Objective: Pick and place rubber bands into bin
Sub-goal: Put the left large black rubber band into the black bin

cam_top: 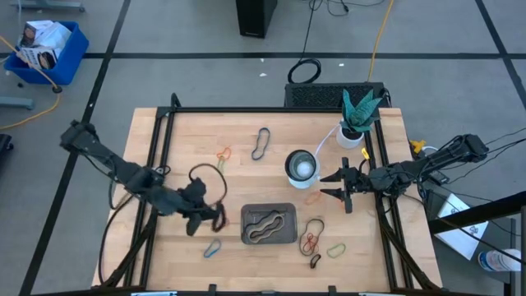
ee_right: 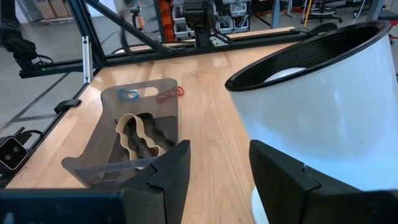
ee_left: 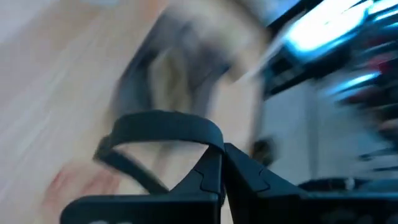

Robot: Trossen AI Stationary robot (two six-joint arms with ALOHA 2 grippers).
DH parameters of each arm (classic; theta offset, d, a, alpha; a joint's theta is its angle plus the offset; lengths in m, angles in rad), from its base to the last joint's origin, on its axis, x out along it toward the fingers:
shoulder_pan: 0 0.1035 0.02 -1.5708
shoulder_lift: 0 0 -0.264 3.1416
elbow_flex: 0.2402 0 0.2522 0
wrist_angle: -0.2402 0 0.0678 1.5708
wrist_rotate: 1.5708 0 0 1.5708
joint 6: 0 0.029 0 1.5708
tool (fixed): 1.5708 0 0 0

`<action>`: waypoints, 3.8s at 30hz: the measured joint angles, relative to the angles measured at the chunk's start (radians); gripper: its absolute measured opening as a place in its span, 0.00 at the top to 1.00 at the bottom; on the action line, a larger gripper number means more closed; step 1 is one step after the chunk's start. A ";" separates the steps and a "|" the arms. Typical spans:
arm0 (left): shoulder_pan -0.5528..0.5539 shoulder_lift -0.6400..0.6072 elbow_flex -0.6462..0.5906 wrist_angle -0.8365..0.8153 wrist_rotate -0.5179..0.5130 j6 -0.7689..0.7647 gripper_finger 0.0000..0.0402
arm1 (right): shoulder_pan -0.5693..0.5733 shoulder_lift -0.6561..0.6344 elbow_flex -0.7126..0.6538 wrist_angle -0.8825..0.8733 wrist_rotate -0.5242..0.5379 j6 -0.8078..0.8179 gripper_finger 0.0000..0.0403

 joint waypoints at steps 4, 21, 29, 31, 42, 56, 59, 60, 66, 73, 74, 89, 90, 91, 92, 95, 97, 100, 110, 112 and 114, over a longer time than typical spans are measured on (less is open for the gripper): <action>0.040 -0.019 0.000 0.277 0.001 0.207 0.99 | 0.000 0.000 0.000 0.000 0.000 0.000 0.61; 0.214 0.206 0.355 0.110 0.225 0.539 0.99 | -0.003 0.000 0.000 0.001 0.074 -0.044 0.60; 0.229 0.451 0.696 -0.267 0.224 0.594 0.99 | -0.003 0.001 0.000 0.000 0.072 -0.045 0.61; 0.235 0.506 0.729 -0.295 0.225 0.593 0.99 | -0.003 0.001 0.000 0.000 0.072 -0.045 0.61; 0.276 0.734 0.739 -0.318 0.333 0.543 0.99 | -0.003 0.000 -0.009 -0.005 0.071 -0.045 0.61; 0.294 0.914 0.739 -0.329 0.343 0.490 0.97 | -0.002 -0.003 -0.255 0.339 0.062 0.121 0.61; 0.295 0.933 0.739 -0.334 0.344 0.471 0.97 | -0.002 0.002 -0.255 0.352 -0.010 0.046 0.60; 0.295 0.938 0.739 -0.334 0.346 0.471 0.98 | -0.002 -0.001 -0.251 0.374 -0.031 0.032 0.60; 0.295 0.939 0.739 -0.336 0.339 0.469 0.96 | -0.002 0.000 -0.248 0.379 -0.037 0.012 0.61; 0.296 0.939 0.739 -0.337 0.339 0.471 0.99 | -0.002 0.000 -0.250 0.380 -0.038 0.011 0.60; 0.296 0.939 0.739 -0.336 0.338 0.471 0.98 | -0.002 0.000 -0.250 0.379 -0.038 0.011 0.60; 0.297 0.939 0.739 -0.335 0.328 0.472 0.91 | -0.002 -0.005 -0.251 0.382 -0.115 0.009 0.61; 0.298 0.939 0.739 -0.335 0.328 0.469 0.91 | -0.002 -0.005 -0.251 0.385 -0.115 0.009 0.61; 0.298 0.939 0.739 -0.335 0.329 0.467 0.91 | -0.002 -0.005 -0.250 0.390 -0.115 0.009 0.61; 0.298 0.939 0.739 -0.335 0.329 0.468 0.91 | -0.002 -0.005 -0.242 0.384 -0.116 0.008 0.61; 0.298 0.939 0.739 -0.335 0.329 0.484 0.91 | -0.002 -0.005 -0.191 0.266 -0.117 -0.026 0.60; 0.301 0.939 0.739 -0.335 0.329 0.493 0.91 | -0.002 -0.002 -0.122 0.174 -0.117 -0.063 0.60; 0.310 0.939 0.739 -0.339 0.329 0.492 0.91 | -0.004 -0.004 -0.028 0.068 -0.116 -0.092 0.60; 0.336 0.864 0.739 -0.408 0.274 0.501 0.91 | -0.004 0.006 0.111 -0.027 -0.143 -0.151 0.60; 0.336 0.826 0.739 -0.422 0.241 0.506 0.91 | -0.003 0.015 0.137 -0.058 -0.143 -0.146 0.60; 0.335 0.785 0.739 -0.430 0.216 0.508 0.91 | -0.003 0.028 0.170 -0.059 -0.143 -0.143 0.61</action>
